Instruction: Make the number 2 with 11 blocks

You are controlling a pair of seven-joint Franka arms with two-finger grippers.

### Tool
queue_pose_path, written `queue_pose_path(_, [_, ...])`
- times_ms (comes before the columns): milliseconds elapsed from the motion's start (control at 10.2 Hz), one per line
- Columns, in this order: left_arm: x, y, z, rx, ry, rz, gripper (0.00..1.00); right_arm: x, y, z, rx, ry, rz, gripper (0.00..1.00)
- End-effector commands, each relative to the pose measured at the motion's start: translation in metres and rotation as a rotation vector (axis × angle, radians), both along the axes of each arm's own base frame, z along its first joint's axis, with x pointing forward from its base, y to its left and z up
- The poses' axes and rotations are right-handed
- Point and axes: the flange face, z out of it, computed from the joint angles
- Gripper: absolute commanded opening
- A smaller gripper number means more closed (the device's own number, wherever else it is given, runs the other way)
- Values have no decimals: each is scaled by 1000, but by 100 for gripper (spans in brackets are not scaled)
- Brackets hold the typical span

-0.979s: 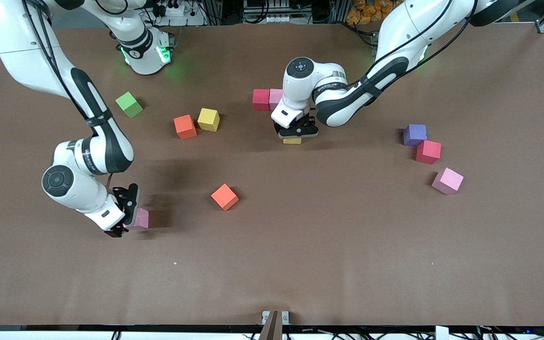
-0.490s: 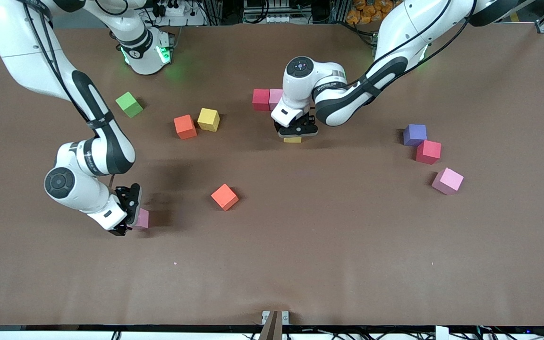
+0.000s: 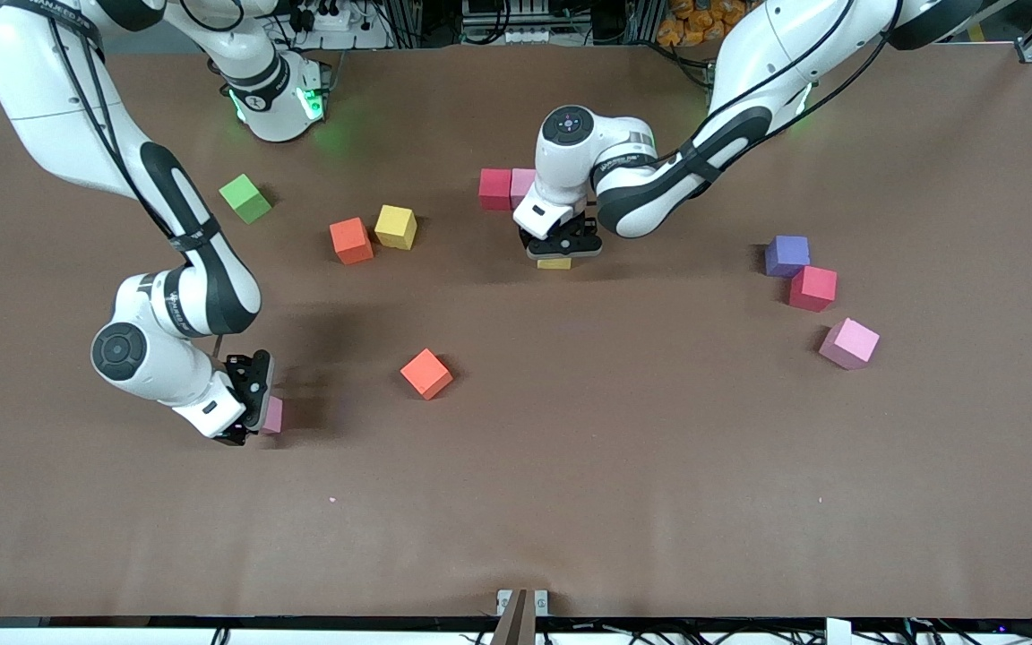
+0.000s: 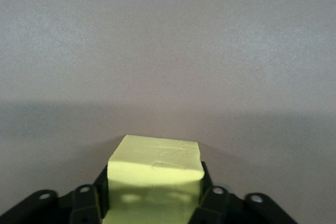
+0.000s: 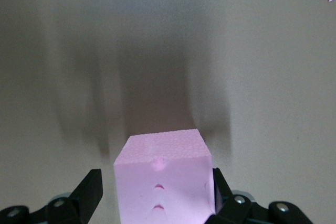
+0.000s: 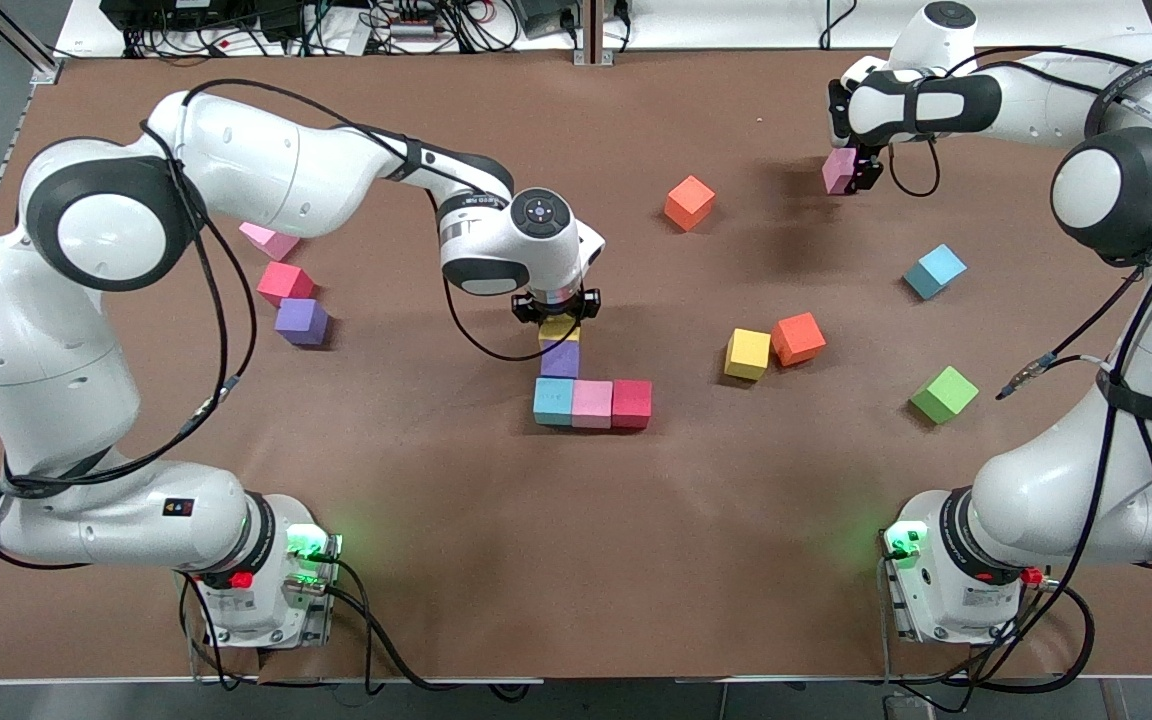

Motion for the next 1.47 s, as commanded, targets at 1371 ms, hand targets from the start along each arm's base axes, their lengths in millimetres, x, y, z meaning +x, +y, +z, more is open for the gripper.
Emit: queue_pose_path(1371, [177, 156, 81, -8, -110, 504, 100, -122, 266, 116, 16, 72, -64, 41])
